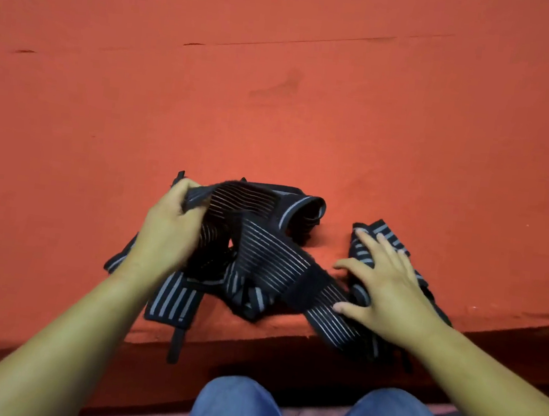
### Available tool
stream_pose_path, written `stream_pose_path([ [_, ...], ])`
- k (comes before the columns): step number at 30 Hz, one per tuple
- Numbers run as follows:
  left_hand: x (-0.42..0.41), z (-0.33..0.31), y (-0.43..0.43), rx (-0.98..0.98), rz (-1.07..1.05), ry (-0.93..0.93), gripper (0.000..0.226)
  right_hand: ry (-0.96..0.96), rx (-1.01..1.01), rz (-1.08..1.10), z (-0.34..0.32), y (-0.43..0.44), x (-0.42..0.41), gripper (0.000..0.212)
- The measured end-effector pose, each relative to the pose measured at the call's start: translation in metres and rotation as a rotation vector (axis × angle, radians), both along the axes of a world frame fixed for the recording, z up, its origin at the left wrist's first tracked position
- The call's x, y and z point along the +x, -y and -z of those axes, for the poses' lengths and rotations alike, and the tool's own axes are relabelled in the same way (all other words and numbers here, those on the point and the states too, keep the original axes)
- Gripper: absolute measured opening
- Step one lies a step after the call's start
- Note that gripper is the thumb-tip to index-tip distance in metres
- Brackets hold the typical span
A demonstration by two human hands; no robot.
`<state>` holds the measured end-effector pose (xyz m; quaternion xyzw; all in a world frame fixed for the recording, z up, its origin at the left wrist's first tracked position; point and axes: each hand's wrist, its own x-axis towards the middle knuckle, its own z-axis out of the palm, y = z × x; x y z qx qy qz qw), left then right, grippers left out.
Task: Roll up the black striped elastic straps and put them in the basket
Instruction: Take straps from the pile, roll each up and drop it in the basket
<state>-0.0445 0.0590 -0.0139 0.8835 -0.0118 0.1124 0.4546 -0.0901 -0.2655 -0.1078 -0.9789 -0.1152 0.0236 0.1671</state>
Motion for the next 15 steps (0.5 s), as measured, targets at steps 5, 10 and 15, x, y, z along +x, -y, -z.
stream_pose_path([
  [5,-0.004,-0.009,-0.003,-0.334,-0.035,-0.088,0.024,0.113,0.081,0.176,0.005,0.011,0.006,0.031],
  [10,-0.003,-0.012,0.000,-0.647,-0.151,-0.219,0.022,0.125,0.050,0.358,0.000,0.015,0.012,0.017],
  [15,-0.010,-0.008,0.016,-0.626,-0.091,-0.285,0.022,0.208,0.229,0.129,-0.030,-0.036,-0.008,0.046],
])
